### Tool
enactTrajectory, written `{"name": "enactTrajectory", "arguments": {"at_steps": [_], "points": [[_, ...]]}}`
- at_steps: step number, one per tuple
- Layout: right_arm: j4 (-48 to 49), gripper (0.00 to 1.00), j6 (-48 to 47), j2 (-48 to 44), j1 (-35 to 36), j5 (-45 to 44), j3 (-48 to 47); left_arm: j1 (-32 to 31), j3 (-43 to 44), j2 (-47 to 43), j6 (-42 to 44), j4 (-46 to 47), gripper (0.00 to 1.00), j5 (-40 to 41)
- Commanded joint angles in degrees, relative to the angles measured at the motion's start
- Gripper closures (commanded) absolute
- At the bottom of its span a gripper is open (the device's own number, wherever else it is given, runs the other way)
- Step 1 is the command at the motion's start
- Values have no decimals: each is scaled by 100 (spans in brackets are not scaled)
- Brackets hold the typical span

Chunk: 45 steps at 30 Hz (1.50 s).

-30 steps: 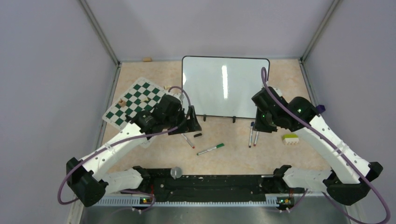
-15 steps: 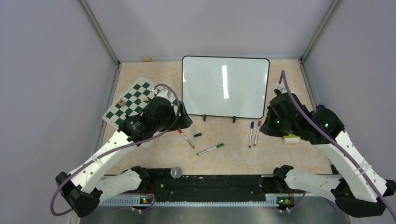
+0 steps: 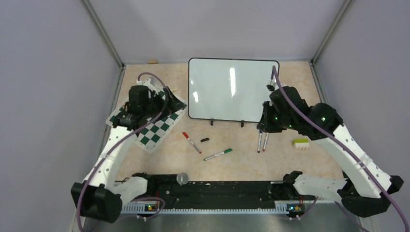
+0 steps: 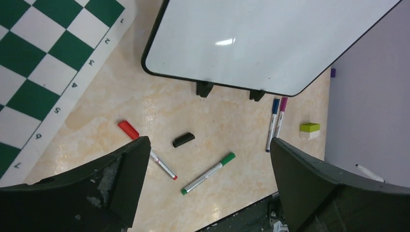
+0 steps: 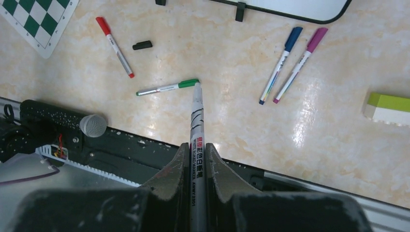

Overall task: Write a sentence on the whiteboard
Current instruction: Adjust the whiteboard at the center of the board.

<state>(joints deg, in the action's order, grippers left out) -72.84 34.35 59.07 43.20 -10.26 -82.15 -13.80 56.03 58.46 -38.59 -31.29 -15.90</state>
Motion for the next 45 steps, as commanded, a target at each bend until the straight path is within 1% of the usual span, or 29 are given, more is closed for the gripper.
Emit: {"name": "enactTrajectory", "arguments": {"at_steps": [1, 3, 6, 10, 11, 13, 14, 16, 18, 20, 21, 24, 26, 29, 31, 33, 35, 37, 40, 41, 45], "points": [[506, 100, -183, 657, -113, 321, -531, 674, 374, 818, 535, 880, 1, -1247], [735, 100, -177, 815, -118, 415, -595, 886, 437, 1118, 571, 1208, 1, -1397], [968, 100, -70, 970, -187, 418, -664, 1287, 404, 1519, 166, 1743, 1, -1687], [1066, 100, 20, 1185, -215, 549, -707, 1762, 469, 1987, -34, 1927, 1, -2016], [1075, 100, 36, 1248, -215, 590, -714, 1844, 497, 2082, -30, 1921, 1, -2027], [1123, 100, 70, 1366, -220, 633, -751, 2009, 538, 2267, -73, 1773, 1, -1776], [1137, 100, 94, 1414, -218, 613, -780, 2139, 541, 2345, -140, 1740, 1, -1832], [1136, 100, 103, 1510, -224, 532, -882, 2555, 435, 2493, -270, 2041, 1, -2339], [1140, 100, 107, 1596, -232, 450, -995, 2727, 327, 2563, -288, 2375, 1, -2444], [1134, 100, 91, 1696, -249, 465, -1104, 2760, 400, 2666, -63, 2389, 1, -2221], [1162, 100, 72, 1757, -262, 529, -1162, 2768, 498, 2791, 56, 2375, 1, -2310], [1218, 100, 28, 1963, -284, 690, -1371, 2778, 802, 3260, 174, 2396, 1, -2921], [1270, 100, 35, 2037, -288, 723, -1458, 2778, 867, 3489, 50, 2713, 1, -3258], [1324, 100, 55, 2125, -296, 676, -1558, 2777, 1006, 3651, 196, 2900, 1, -3541], [1331, 100, 57, 2194, -315, 614, -1628, 2778, 1155, 3719, 459, 2739, 1, -3588], [1352, 100, 66, 2252, -327, 572, -1676, 2766, 1388, 3787, 862, 2328, 1, -3515], [1410, 100, 72, 2289, -337, 544, -1698, 2760, 1492, 3831, 1105, 2239, 1, -3525], [1459, 100, 76, 2313, -338, 498, -1695, 2758, 1449, 3927, 855, 2501, 1, -3567], [1542, 100, 62, 2328, -344, 417, -1673, 2735, 1325, 4044, 479, 3163, 1, -3862], [1566, 100, 59, 2335, -355, 423, -1679, 2720, 1327, 4044, 465, 3303, 1, -3924], [1763, 100, -128, 2408, -403, 450, -1710, 2703, 1434, 4074, 596, 3379, 1, -4199]]}}
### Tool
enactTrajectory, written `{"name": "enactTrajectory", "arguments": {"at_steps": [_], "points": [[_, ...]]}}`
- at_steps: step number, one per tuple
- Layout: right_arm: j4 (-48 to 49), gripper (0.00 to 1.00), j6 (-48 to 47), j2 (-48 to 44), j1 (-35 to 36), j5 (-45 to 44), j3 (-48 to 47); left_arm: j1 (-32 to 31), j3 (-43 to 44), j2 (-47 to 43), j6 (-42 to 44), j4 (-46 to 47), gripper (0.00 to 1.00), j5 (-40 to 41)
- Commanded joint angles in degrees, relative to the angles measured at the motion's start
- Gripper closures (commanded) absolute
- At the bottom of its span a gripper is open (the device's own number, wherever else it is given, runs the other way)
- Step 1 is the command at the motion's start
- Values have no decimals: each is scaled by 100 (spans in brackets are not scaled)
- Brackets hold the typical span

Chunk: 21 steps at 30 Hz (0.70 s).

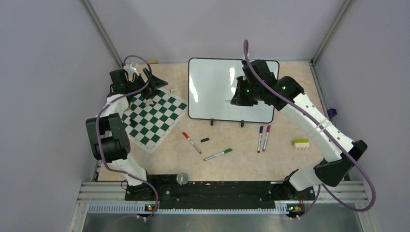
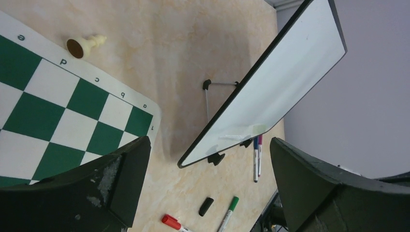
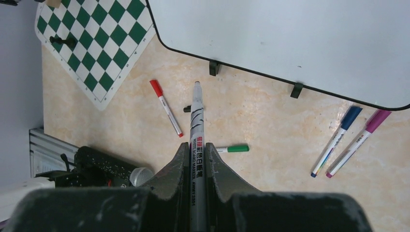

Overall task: Write a sentence on the whiteboard
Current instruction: Adjust the whiteboard at the center of the board.

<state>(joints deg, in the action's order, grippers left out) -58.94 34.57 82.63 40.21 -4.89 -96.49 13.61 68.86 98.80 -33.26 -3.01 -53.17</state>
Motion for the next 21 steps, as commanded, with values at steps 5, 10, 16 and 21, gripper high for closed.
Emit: {"name": "enactTrajectory", "arguments": {"at_steps": [5, 10, 16, 21], "points": [[660, 100, -522, 224, -197, -122, -398, -152, 177, 251, 6, 950, 1, -871], [1168, 100, -895, 289, -372, -356, -409, -209, 251, 398, -104, 1202, 1, -1039], [1526, 100, -1103, 244, -669, -159, -313, -218, 427, 536, -424, 1422, 1, -1203], [1834, 100, -1290, 124, -970, 118, -52, -250, 489, 700, -602, 1505, 1, -1355]]}}
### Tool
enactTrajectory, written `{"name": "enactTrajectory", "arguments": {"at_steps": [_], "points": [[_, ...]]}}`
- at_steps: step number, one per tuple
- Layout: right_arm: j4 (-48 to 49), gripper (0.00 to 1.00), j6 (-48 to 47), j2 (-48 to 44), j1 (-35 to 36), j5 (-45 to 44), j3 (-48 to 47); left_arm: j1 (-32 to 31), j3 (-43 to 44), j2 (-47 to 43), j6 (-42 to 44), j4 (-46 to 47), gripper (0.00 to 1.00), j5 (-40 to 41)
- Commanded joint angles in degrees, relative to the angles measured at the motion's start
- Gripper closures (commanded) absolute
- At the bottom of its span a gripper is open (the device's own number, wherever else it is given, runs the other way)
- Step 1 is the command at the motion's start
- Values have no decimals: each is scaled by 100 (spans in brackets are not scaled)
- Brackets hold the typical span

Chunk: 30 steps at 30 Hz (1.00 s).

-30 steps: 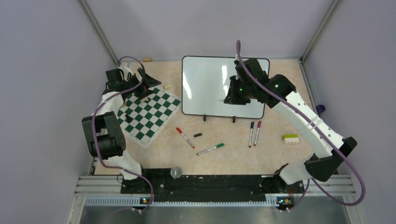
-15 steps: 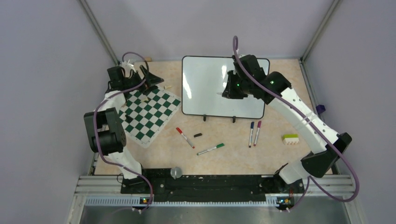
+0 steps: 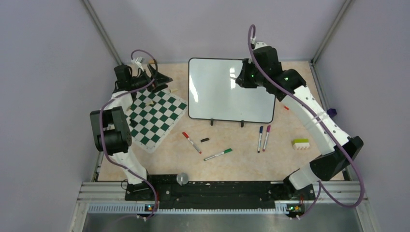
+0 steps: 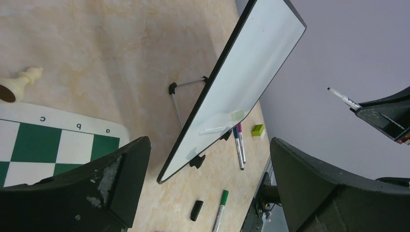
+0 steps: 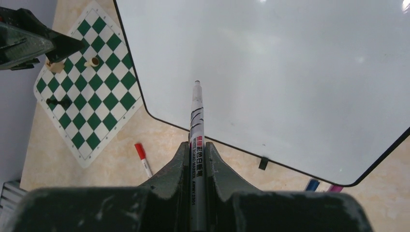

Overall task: Write a sentence on the whiteboard
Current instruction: Adjust the whiteboard at the center of the board.

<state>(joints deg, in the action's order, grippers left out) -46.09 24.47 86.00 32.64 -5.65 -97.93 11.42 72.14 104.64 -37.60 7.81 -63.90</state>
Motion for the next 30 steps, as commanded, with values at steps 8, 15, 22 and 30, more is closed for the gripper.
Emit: {"name": "enactTrajectory", "arguments": {"at_steps": [8, 15, 22, 30], "points": [[1205, 100, -589, -439, -489, 453, 623, -281, -380, 212, -715, 2001, 1, 174], [1198, 100, -780, -539, -539, 539, 643, -521, -695, 1003, -2706, 6165, 1, -177], [1412, 100, -686, -514, -535, 699, 776, -712, -698, 1772, -3404, 8499, 31, -54], [1544, 100, -534, -390, -540, 777, 810, -859, -433, 1985, -3170, 7668, 45, -329]]}}
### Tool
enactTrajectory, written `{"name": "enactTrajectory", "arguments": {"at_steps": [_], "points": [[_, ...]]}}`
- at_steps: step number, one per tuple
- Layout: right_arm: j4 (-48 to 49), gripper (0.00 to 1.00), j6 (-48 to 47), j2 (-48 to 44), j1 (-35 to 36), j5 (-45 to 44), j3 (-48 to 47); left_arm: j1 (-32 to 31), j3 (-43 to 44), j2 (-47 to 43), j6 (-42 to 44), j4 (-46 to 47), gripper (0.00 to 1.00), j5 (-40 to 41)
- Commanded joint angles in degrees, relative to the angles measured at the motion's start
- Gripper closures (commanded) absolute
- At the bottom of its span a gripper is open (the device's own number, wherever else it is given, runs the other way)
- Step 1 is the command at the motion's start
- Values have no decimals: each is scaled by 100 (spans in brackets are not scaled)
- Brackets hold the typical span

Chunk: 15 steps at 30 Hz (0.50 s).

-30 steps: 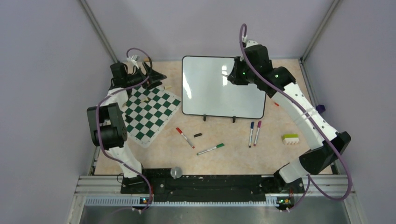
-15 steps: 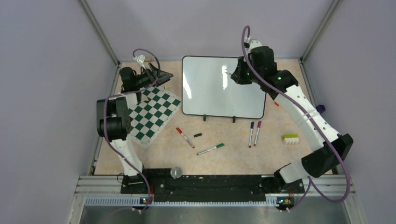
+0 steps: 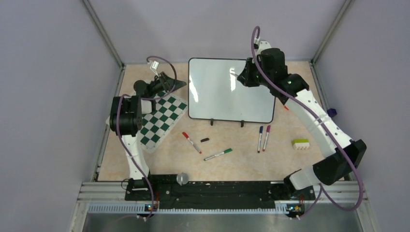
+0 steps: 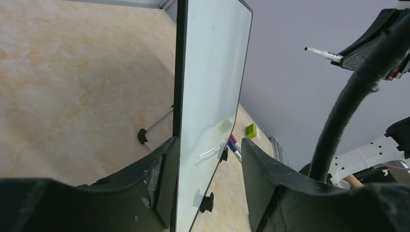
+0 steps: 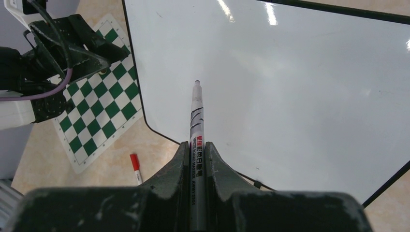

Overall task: Write a sentence on the whiteboard
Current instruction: Adjust the whiteboard at the center of the board.

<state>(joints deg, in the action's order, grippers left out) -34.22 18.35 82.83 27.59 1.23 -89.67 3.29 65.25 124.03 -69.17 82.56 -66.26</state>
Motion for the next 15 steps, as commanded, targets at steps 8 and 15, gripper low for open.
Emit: {"name": "enactTrajectory", "arguments": {"at_steps": [8, 15], "points": [[435, 100, 245, 112, -32, 315, -123, -124, 701, 607, -675, 1025, 33, -360], [434, 100, 335, 145, -35, 317, -143, -131, 1055, 797, -614, 1023, 34, -300]]}}
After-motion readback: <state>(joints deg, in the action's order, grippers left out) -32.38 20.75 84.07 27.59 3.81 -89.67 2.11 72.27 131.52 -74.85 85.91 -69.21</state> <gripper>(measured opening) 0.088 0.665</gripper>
